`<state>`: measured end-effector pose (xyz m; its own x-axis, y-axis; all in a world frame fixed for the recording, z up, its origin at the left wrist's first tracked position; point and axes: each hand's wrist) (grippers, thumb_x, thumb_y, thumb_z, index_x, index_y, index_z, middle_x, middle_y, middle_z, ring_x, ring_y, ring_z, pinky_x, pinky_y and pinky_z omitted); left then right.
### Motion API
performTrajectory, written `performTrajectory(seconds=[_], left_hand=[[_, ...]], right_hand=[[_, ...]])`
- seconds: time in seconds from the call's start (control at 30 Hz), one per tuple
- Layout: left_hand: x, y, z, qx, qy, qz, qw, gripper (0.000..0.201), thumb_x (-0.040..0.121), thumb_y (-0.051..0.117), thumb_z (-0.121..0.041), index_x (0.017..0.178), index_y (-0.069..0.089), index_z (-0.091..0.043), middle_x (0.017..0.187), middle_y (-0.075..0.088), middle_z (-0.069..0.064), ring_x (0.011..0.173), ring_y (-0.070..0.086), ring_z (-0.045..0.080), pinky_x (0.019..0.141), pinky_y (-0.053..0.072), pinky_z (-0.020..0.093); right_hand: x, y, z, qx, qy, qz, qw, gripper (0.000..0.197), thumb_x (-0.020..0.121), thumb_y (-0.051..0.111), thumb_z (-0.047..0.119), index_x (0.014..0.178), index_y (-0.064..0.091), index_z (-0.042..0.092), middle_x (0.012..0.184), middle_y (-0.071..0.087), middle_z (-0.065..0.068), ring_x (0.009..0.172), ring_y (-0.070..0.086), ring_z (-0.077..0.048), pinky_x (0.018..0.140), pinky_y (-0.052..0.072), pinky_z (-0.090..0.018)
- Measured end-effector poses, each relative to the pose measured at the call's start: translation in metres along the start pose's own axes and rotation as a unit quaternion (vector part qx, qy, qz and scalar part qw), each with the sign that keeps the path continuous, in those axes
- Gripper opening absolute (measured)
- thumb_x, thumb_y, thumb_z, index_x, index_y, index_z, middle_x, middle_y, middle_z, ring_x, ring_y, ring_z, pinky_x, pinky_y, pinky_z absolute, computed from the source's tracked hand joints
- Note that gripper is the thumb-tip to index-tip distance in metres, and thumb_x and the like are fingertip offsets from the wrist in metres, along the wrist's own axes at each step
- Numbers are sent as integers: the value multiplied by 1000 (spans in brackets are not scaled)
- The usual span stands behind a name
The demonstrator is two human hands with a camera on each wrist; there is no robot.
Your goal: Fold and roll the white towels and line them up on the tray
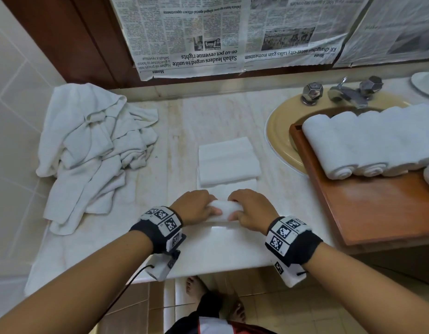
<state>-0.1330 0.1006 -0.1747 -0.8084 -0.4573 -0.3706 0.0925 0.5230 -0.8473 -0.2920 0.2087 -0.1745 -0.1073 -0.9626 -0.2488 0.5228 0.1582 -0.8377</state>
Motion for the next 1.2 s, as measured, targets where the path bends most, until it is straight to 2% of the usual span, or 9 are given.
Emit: performTrajectory(seconds=[0.13,0.23,0.3,0.47,0.67,0.87,0.93,1.03,1.2], left_hand=[[-9,4,-4,79,-10,-113,990,39,89,63,-42,124,62,-25,120,54,0,113,49,23,94,33,38],[-11,17,-9,138,97,-264,950,17,75,78,-21,91,73,-19,89,61,0,75,59,24,67,43,35],[-9,25,-9,151,119,-286,939,19,81,66,-32,90,71,-16,87,60,1,71,57,22,63,41,33],[-8,33,-3,193,91,-204,955,74,57,80,-56,115,65,-11,109,58,6,95,53,24,76,43,39],[6,20,0,191,86,-196,958,54,49,81,-28,99,70,-8,94,62,7,77,56,25,67,37,34],[-3,-2,7,194,120,-79,970,40,55,77,-41,83,71,-14,84,59,4,66,58,24,60,44,30],[-8,-8,8,186,117,-27,975,40,69,69,-43,96,70,-13,96,58,5,79,58,27,70,44,32],[-12,-14,8,170,109,14,979,42,79,62,-45,106,67,-13,108,55,3,91,54,25,79,44,35],[-14,-15,11,189,111,56,974,41,81,59,-48,105,67,-16,106,53,1,92,54,23,82,45,38]], right_hand=[[15,-8,4,34,54,59,996,24,80,74,32,100,70,19,103,65,-1,101,56,-21,82,44,-28],[30,-13,5,55,90,83,991,25,77,77,33,68,54,29,80,51,5,89,50,-19,73,39,-25],[36,-12,4,24,102,48,993,20,76,77,40,83,62,29,100,56,-1,103,51,-20,87,41,-31],[31,-7,2,-39,106,-63,992,34,83,69,46,103,68,18,111,58,0,114,44,-21,93,36,-36],[45,-43,-26,129,187,-228,947,28,82,72,24,105,63,10,111,58,-9,105,54,-25,87,41,-29],[83,-71,-43,138,293,-89,942,67,87,68,37,137,43,1,138,50,-15,126,47,-31,98,39,-34],[100,-67,-40,120,304,-45,944,51,84,71,41,109,57,-1,106,62,-13,105,57,-31,74,43,-28],[119,-59,-28,84,305,-7,949,48,79,76,40,65,42,9,66,46,-3,61,49,-20,45,30,-24],[141,-75,-10,105,277,26,955,8,91,60,18,87,52,17,71,46,0,60,47,-14,38,39,-17]])
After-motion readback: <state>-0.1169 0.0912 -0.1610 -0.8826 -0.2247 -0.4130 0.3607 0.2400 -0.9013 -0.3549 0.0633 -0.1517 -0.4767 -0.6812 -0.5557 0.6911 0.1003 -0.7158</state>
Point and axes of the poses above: each hand's wrist, its own x-axis towards the middle knuckle, its own y-axis out of the palm, z = x × y
